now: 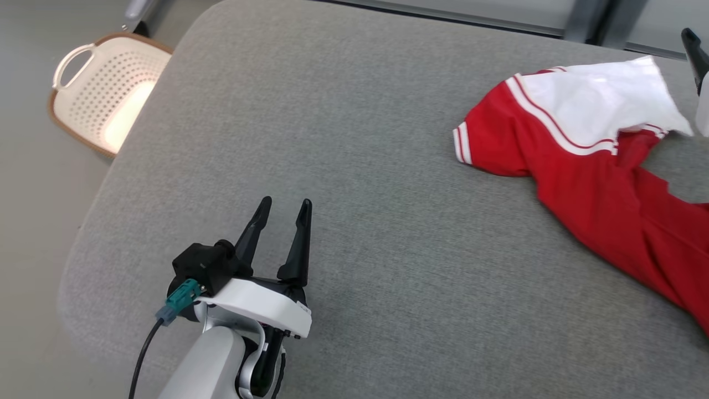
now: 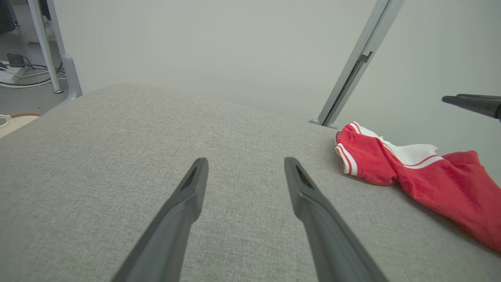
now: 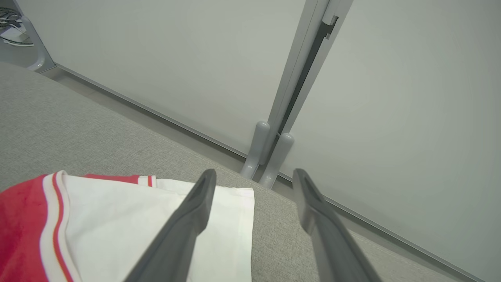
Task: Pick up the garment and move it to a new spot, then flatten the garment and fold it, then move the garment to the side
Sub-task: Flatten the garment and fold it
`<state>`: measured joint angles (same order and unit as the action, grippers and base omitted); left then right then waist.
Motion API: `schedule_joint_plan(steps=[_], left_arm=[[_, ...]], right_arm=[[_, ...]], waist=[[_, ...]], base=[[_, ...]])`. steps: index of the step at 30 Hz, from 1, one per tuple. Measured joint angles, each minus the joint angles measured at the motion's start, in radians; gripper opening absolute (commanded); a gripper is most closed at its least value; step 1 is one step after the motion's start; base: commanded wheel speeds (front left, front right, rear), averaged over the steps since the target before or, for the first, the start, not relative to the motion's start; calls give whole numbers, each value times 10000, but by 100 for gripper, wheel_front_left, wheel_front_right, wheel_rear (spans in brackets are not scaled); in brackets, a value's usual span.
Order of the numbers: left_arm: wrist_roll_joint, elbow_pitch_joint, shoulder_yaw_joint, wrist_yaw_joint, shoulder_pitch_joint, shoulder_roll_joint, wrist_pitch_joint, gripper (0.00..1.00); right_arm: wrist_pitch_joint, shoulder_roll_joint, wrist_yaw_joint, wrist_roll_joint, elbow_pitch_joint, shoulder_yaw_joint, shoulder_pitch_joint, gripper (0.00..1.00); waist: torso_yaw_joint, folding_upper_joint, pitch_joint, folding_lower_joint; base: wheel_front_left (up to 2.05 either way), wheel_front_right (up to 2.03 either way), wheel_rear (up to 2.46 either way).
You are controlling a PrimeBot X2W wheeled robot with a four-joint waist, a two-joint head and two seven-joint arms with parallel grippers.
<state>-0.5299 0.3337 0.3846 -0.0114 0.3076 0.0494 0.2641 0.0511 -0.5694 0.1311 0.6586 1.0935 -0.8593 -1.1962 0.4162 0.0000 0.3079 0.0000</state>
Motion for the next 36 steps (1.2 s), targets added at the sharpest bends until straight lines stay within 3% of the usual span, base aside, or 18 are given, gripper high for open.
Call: schedule_joint_plan(steps=[11,19,26,36], left_arm=[[535,-207,-815,-117,21,-4,0,100],[790,-752,-1346,-161,-183,-8,0,100],[951,-1026,-1599,-184,-387,-8,0,100],[1020,-1058,-1730,-228,-874,-10,0,100]], right_arm=[[-2383,692,-2,253,-546,247,882,100],[-3080,802,-2,596,-1881,1016,2511,100],[-3124,871,-2,-59,-3522,2995,4990,100],[-3120,1948,-4,-1755,-5237,5354,8519,100]], waist=[[-1439,0,-757,1],[-2629,0,-1331,1],[-3439,0,-1594,0],[-4074,0,-1756,1]], base=[[0,0,0],[0,0,0],[0,0,0],[0,0,0]])
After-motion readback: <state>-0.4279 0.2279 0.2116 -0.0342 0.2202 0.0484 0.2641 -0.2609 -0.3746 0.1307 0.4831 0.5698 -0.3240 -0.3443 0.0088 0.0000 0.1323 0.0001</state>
